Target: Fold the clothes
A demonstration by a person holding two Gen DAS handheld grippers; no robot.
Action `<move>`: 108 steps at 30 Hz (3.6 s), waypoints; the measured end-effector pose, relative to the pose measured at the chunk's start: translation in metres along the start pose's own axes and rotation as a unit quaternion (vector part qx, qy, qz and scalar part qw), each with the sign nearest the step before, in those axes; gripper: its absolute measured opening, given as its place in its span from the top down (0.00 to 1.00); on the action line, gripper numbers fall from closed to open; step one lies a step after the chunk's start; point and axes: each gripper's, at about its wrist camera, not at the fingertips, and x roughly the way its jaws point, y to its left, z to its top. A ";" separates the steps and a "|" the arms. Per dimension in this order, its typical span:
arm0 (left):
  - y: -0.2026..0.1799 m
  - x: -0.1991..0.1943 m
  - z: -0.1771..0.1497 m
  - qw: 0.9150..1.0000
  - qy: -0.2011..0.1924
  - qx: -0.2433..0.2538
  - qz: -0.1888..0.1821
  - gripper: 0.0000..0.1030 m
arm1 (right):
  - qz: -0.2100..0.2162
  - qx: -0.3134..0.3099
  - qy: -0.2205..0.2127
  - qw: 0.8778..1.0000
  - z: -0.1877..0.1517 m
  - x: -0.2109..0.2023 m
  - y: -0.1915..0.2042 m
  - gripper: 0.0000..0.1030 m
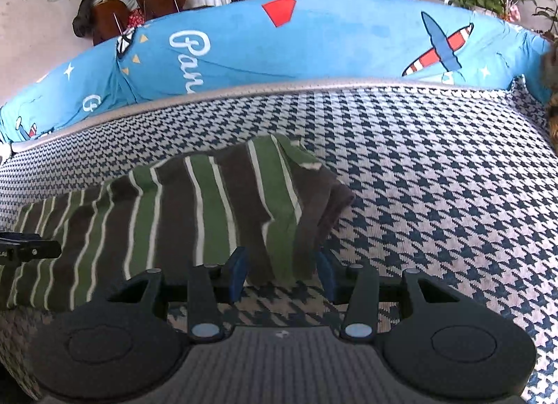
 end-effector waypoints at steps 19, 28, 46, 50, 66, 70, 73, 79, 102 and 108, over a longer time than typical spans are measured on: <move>-0.027 0.011 -0.023 0.997 0.012 0.069 0.028 0.00 | -0.041 0.085 -0.038 0.995 0.017 0.008 -0.031 0.96; -0.032 0.010 -0.027 0.996 0.019 0.084 0.028 0.00 | -0.042 0.151 -0.043 0.987 0.018 0.006 -0.053 0.95; -0.029 0.007 -0.024 0.998 0.013 0.053 0.022 0.00 | -0.014 0.164 -0.023 0.986 0.022 0.048 -0.048 0.45; -0.030 0.007 -0.022 0.999 0.013 0.048 0.020 0.00 | -0.024 0.132 -0.034 0.990 0.023 0.056 -0.042 0.44; -0.035 0.013 -0.021 0.999 0.014 0.047 0.020 0.00 | 0.000 0.108 -0.043 0.993 0.028 0.066 -0.036 0.82; -0.035 0.012 -0.021 0.999 0.013 0.043 0.019 0.00 | -0.006 0.095 -0.053 0.994 0.030 0.060 -0.029 0.88; -0.034 0.011 -0.021 0.999 0.012 0.041 0.017 0.00 | -0.014 0.081 -0.069 0.994 0.032 0.052 -0.019 0.88; -0.032 0.008 -0.020 0.999 0.009 0.035 0.013 0.00 | -0.016 0.028 -0.115 0.993 0.033 0.027 0.016 0.89; -0.010 -0.012 -0.008 0.999 -0.021 -0.012 0.037 0.00 | 0.056 -0.147 -0.095 0.983 -0.022 0.050 0.161 0.88; -0.006 -0.011 -0.007 0.999 -0.018 -0.019 0.045 0.00 | 0.077 -0.158 -0.091 0.980 -0.033 0.050 0.169 0.72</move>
